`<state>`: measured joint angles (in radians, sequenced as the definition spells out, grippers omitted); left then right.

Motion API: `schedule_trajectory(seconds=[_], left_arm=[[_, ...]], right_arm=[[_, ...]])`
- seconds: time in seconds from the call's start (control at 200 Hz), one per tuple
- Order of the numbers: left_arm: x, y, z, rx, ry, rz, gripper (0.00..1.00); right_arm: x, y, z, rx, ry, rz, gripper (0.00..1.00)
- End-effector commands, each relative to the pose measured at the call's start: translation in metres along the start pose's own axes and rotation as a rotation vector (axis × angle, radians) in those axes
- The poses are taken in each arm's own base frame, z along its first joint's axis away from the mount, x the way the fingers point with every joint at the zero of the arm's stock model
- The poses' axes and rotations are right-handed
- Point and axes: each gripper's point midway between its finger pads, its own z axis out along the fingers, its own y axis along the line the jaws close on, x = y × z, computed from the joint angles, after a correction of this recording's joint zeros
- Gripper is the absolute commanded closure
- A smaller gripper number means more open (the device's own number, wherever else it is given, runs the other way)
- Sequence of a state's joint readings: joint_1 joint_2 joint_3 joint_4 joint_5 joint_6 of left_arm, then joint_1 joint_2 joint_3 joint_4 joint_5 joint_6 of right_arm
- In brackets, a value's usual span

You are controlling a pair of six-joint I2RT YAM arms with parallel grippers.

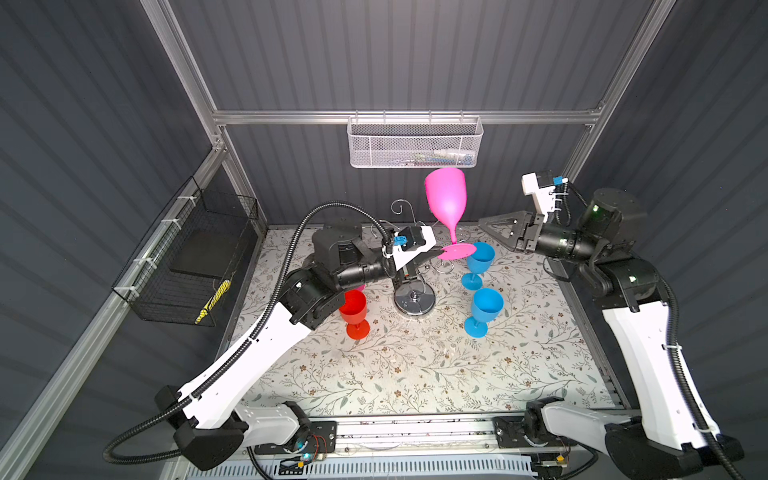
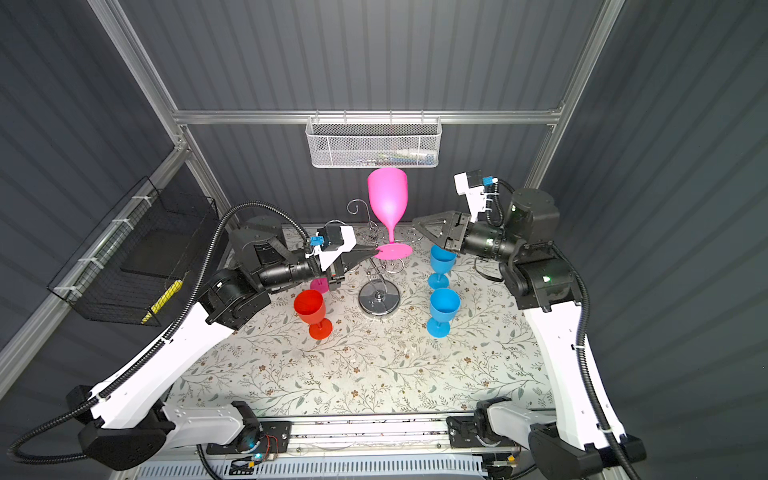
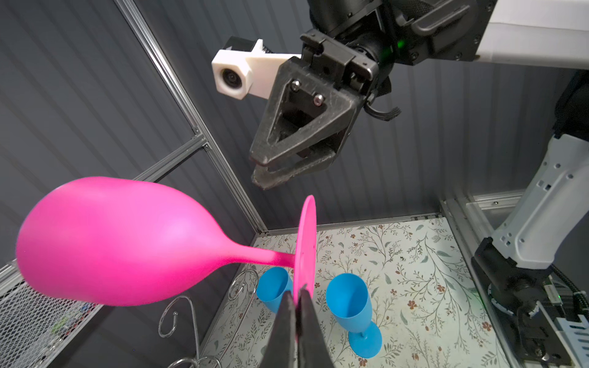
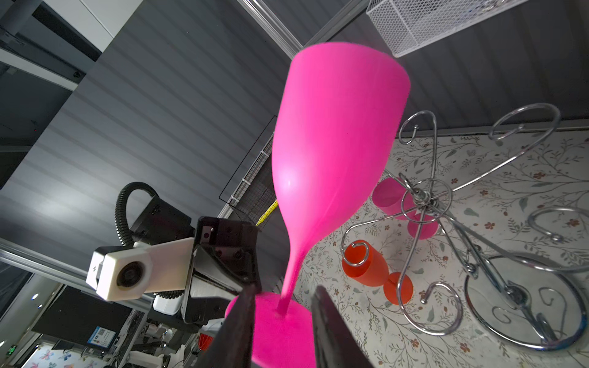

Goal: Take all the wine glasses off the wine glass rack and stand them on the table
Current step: 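Close the right gripper on the pink glass stem above the left gripper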

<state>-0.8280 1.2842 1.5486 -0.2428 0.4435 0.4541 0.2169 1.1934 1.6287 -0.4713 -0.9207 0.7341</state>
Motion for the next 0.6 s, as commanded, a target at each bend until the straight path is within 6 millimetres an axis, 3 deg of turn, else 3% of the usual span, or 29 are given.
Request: schedule_trajectory(seconds=[0.0, 0.365, 0.595], left_arm=[[-0.008, -0.002, 0.0, -0.009, 0.001, 0.084, 1.0], [0.001, -0.012, 0.007, -0.008, 0.053, 0.143, 1.0], [0.005, -0.008, 0.009, -0.031, 0.077, 0.158, 1.0]], right_arm=[[0.007, 0.001, 0.008, -0.034, 0.036, -0.002, 0.66], [0.031, -0.01, 0.031, -0.043, 0.11, 0.032, 0.67], [0.039, -0.012, 0.035, -0.044, 0.124, 0.043, 0.7]])
